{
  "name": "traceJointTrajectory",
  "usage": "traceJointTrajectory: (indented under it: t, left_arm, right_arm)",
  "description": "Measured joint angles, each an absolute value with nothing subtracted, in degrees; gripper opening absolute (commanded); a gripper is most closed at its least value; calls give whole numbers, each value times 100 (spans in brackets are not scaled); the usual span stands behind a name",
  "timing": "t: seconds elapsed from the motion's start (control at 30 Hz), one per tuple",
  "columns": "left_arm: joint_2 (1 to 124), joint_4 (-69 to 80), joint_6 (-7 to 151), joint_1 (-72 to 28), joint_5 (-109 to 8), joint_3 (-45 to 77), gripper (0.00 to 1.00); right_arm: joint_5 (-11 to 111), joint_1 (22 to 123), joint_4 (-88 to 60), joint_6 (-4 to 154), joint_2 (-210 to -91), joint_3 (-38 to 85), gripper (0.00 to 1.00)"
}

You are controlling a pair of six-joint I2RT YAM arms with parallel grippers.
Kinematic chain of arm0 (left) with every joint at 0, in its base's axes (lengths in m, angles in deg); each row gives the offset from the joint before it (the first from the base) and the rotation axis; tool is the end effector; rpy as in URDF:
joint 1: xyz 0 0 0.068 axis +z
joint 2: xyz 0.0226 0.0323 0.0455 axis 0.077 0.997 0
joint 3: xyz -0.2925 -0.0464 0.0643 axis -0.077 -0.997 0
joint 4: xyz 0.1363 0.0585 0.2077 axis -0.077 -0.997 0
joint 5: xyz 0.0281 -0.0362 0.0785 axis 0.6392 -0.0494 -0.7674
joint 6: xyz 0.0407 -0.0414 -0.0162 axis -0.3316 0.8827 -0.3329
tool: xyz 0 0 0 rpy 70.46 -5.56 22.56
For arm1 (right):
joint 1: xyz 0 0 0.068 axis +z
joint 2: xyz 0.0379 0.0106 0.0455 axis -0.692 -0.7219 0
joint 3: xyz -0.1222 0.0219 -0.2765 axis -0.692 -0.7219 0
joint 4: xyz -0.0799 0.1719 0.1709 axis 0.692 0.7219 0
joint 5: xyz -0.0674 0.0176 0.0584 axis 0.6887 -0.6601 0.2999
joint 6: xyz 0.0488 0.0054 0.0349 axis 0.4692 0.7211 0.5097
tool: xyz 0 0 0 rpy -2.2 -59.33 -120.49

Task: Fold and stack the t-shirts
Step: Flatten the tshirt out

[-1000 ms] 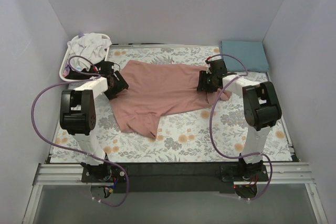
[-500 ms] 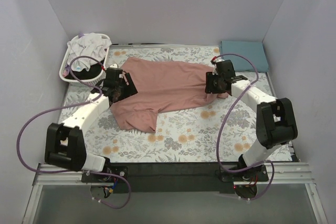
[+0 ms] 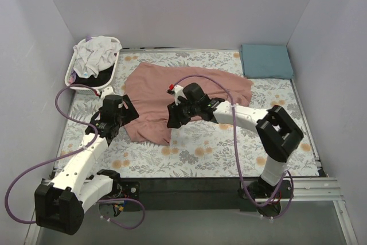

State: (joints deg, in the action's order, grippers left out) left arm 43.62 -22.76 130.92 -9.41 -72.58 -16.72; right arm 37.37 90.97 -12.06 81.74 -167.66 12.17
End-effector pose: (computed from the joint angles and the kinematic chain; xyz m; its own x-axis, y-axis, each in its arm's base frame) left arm 0.1840 -0.0342 0.2670 -0.2804 -0.8738 -0.3974 -0.6063 0.4822 -0.6324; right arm 0.2519 0.2945 0.2555 -0.5928 -0.3188 -0.7396 -0.7619 0.5195 0.3867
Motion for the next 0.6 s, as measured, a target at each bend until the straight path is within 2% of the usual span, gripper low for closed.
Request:
traceJointTrajectory:
  t: [0.27,0.5,0.53,0.6]
  left_arm:
    - [4205,-2129,13070,-941,-7566,-1989,71]
    - [4209,-2105,13066,-941,-7649,-1989,70]
    - [4211,-2105,13066,-941,-7652,-1989,70]
    - [4227,-2103,13064,-941,-7654,-1989,70]
  right_arm:
    - [3428,9634,-1466,8330,-18008,1816,49]
    - [3212,9859,-1477,8356,-18113,1818,45]
    - [3188,9888,-1492,8358,-18122,1818,40]
    - [3177,9912,-1496,8358,-18137,1818,39]
